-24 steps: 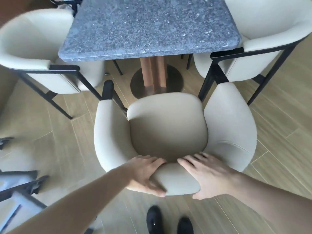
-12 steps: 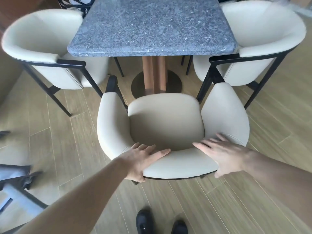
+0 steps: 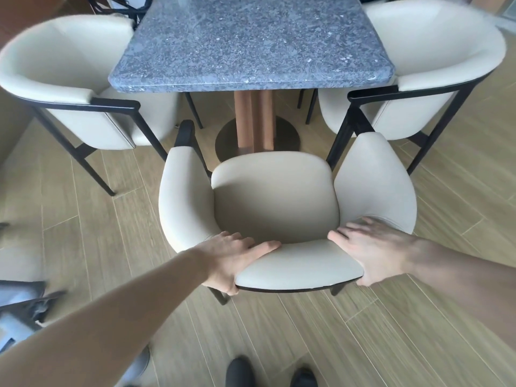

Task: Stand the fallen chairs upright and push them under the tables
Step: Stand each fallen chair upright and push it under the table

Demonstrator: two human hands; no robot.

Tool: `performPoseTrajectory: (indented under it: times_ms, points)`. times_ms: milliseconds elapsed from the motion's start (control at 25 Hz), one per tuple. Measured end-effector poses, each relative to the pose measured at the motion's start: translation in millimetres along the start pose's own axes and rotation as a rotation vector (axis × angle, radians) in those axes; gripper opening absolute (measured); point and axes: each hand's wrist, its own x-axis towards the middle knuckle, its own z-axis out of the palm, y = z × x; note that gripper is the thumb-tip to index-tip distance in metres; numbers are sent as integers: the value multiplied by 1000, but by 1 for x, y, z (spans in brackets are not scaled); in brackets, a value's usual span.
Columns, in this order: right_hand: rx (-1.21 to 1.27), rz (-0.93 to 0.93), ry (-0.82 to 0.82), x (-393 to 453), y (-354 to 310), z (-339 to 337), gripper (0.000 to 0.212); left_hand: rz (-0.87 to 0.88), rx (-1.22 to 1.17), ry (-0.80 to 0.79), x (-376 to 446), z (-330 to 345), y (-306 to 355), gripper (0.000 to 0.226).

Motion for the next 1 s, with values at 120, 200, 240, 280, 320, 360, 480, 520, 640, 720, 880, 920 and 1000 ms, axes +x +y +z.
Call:
performPoseTrajectory:
  times_ms: [120, 200, 240, 280, 320, 360, 480, 520, 640, 720, 880, 920, 1000]
  points:
    - [7, 2, 1, 13, -1, -11, 77, -7, -8, -11, 0, -4, -21, 124]
    - [14, 2, 16, 23, -1, -21, 76, -6, -15, -13, 1, -8, -38, 124]
    - [15, 0, 19, 28, 0, -25, 76, -6, -24, -14, 1, -11, -46, 124]
    - [13, 0, 23, 34, 1, -30, 74, -6, -29, -11, 1, -13, -54, 123]
    - [12, 1, 27, 39, 2, -34, 73, -5, -27, -6, 2, -15, -61, 122]
    - [14, 2, 29, 44, 2, -39, 71, -6, -24, -5, 1, -16, -68, 122]
    - [27, 7, 36, 61, 2, -48, 69, -15, -17, -8, 1, -16, -87, 121]
    - [26, 6, 33, 68, 0, -50, 70, -17, -15, -16, 0, -14, -93, 121]
    - [27, 9, 34, 87, -1, -60, 71, -10, -12, -34, 0, -16, -116, 121]
    - [38, 7, 43, 94, -1, -67, 72, -6, -12, -40, 0, -20, -128, 122]
    - [33, 17, 45, 108, 1, -77, 71, 5, 10, -45, 4, -25, -147, 123]
    - [39, 23, 48, 112, 3, -80, 71, 6, 14, -41, 5, -25, -154, 124]
    - [51, 27, 52, 120, 5, -85, 71, -3, 21, -50, 8, -28, -165, 126]
